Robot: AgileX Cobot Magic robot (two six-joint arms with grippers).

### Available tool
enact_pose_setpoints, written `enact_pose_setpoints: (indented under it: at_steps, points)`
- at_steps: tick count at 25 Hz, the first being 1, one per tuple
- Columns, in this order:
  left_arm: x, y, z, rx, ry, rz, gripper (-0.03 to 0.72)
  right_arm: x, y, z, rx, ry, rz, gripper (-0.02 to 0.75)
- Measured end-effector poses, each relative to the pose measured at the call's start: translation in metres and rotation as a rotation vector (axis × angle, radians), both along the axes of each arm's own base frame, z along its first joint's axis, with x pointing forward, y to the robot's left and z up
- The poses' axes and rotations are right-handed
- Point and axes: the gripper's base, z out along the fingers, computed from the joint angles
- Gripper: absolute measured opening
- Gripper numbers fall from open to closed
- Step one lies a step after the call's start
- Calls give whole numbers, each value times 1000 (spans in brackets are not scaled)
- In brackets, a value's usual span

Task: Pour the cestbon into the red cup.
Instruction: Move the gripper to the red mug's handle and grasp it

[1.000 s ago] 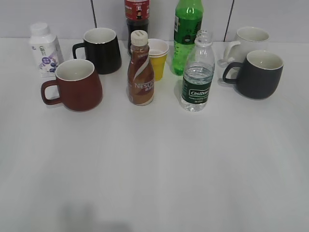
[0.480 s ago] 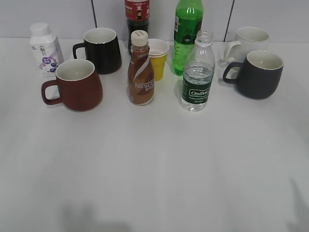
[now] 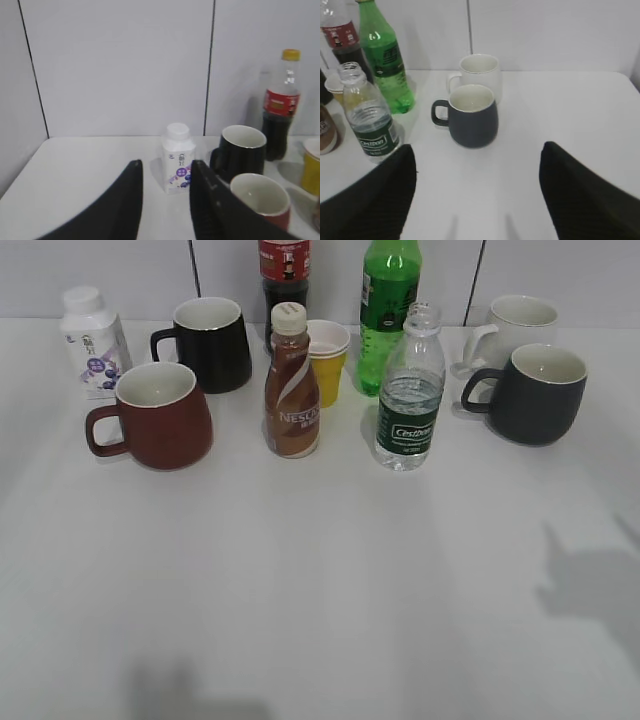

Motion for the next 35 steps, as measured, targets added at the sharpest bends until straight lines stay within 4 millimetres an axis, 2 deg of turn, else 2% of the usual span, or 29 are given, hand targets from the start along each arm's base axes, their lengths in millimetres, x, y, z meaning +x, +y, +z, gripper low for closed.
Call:
enact_pose_setpoints:
  at_steps: [4, 7, 10, 14, 17, 20, 25, 31, 35]
  points:
    - [47, 0, -19, 1, 82, 28, 244, 32, 13, -3, -96, -16, 92, 575]
    - [76, -3, -48, 16, 232, 24, 244, 59, 26, -15, -130, 21, 144, 575]
    - [86, -13, -64, 23, 283, -15, 244, 83, 40, -30, -144, 57, 187, 575]
    - [87, -30, -88, 46, 271, -87, 244, 104, 57, -45, -177, 31, 239, 575]
    - [88, -39, -111, 65, 283, -117, 244, 118, 67, -56, -178, 12, 261, 575]
    - [98, -42, -126, 68, 266, -106, 244, 128, 74, -66, -176, -2, 275, 575]
    - [116, -45, -148, 92, 199, -86, 244, 141, 80, -83, -173, 6, 275, 575]
    - [128, -54, -179, 147, 209, -150, 283, 147, 82, -89, -164, -8, 273, 575]
    - [139, -57, -184, 146, 202, -154, 288, 147, 82, -89, -162, -8, 272, 575]
